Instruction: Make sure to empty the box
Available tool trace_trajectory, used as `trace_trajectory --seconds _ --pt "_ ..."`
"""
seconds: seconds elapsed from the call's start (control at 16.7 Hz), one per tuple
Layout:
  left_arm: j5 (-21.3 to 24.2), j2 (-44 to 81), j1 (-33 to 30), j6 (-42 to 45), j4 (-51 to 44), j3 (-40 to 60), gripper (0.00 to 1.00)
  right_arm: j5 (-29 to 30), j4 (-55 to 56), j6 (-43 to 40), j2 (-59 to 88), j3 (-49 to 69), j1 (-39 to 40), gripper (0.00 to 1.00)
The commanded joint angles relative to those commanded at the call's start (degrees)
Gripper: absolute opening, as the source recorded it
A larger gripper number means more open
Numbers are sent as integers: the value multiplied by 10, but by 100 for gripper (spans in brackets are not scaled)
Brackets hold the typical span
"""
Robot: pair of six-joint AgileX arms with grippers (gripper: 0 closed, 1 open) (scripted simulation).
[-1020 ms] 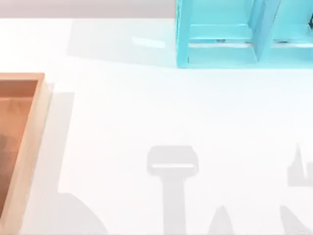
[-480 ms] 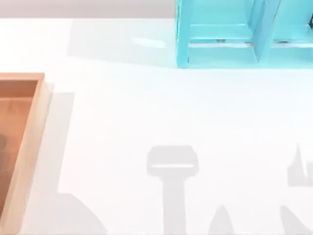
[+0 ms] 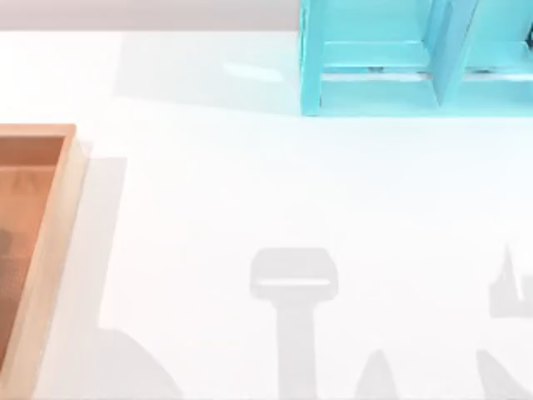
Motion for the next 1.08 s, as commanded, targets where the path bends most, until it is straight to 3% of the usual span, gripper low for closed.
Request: trace_trajectory --seconds 0.3,1.08 --pt "1 -7 -2 0 -21 13 0 0 0 0 0 0 0 100" --pt "1 -78 -4 -4 -295 217 0 0 0 0 0 0 0 100"
